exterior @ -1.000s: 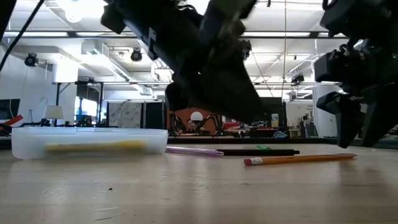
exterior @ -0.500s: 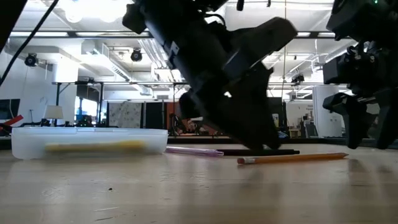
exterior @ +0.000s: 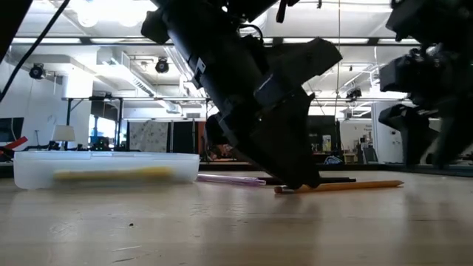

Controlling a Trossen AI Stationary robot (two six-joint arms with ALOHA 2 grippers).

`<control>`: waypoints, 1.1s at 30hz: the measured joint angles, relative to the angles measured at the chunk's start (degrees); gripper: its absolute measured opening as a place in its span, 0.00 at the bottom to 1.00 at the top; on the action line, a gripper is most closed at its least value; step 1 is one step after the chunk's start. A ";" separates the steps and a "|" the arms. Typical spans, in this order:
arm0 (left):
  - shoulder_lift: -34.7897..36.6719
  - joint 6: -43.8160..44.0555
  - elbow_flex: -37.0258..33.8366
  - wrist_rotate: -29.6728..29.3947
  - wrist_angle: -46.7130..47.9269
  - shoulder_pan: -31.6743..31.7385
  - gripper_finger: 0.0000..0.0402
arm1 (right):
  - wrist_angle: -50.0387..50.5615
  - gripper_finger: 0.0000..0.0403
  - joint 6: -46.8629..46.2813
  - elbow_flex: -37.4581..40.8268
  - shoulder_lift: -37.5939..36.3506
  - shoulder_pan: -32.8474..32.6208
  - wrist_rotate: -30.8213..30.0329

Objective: Pick & place school supplies into a supply box
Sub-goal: Put the orange pencil into the blue supply box

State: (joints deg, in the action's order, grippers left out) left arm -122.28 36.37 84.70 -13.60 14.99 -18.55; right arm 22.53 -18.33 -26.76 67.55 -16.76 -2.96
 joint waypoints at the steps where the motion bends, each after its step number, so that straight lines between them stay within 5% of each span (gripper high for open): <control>1: 0.00 0.02 -0.06 0.01 0.08 0.12 0.31 | -1.45 0.54 -1.30 0.00 0.15 0.66 -0.07; 16: 0.88 -1.70 2.00 -0.30 1.10 0.68 0.31 | -4.49 0.15 -39.73 0.58 0.22 4.45 3.52; 20: 1.44 -5.27 3.83 -4.37 5.74 0.67 0.31 | -4.59 0.13 -45.45 1.23 0.22 4.44 6.18; 33: 1.25 -6.41 0.38 -3.34 6.44 1.49 0.31 | -7.11 0.15 -52.81 2.43 0.22 4.40 8.66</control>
State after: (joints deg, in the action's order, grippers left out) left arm -121.03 29.96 85.08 -16.94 21.43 -17.06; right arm 15.42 -71.14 -24.34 67.77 -12.36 5.71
